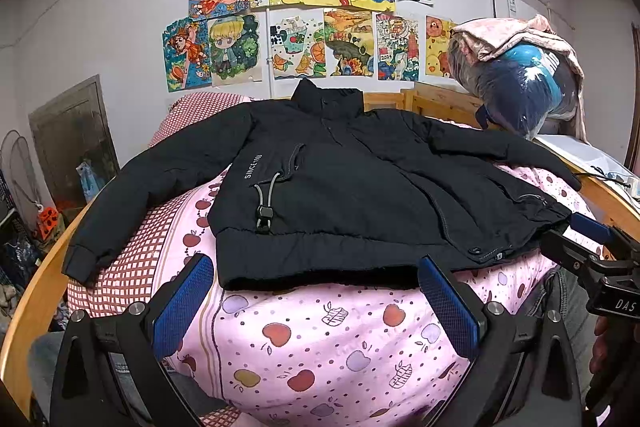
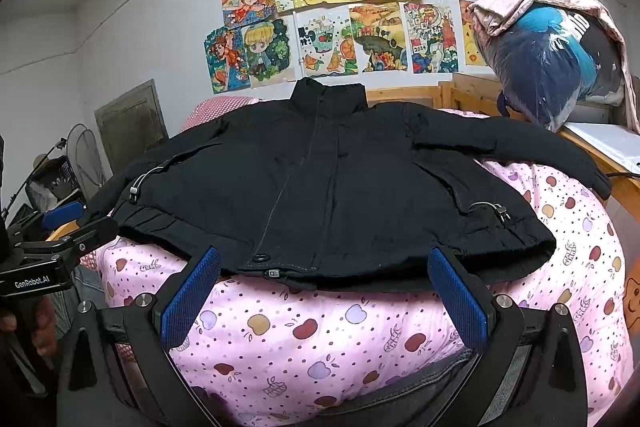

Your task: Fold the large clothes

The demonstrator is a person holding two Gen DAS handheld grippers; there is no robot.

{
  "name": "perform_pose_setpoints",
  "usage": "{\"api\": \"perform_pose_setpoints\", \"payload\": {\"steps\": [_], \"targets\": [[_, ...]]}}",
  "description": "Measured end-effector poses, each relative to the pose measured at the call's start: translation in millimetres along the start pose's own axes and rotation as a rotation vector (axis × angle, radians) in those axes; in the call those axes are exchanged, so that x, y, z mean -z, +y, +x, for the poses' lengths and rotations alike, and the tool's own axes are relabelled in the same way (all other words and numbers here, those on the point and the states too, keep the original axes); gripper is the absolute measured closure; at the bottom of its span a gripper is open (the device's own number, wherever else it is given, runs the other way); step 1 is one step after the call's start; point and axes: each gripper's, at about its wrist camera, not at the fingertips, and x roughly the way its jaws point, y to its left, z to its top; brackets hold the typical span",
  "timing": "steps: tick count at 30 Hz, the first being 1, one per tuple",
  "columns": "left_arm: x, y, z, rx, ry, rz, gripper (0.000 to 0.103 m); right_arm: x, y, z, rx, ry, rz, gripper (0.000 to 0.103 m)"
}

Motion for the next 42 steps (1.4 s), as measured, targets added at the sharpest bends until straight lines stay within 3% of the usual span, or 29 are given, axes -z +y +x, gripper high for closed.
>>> {"api": "perform_pose_setpoints", "payload": {"steps": [42], "targets": [[0.0,0.1,0.1,0.002,0.001,-0.002,0.0,4.5,1.0,2.1,0.0,0.009,0.013,0.001]]}}
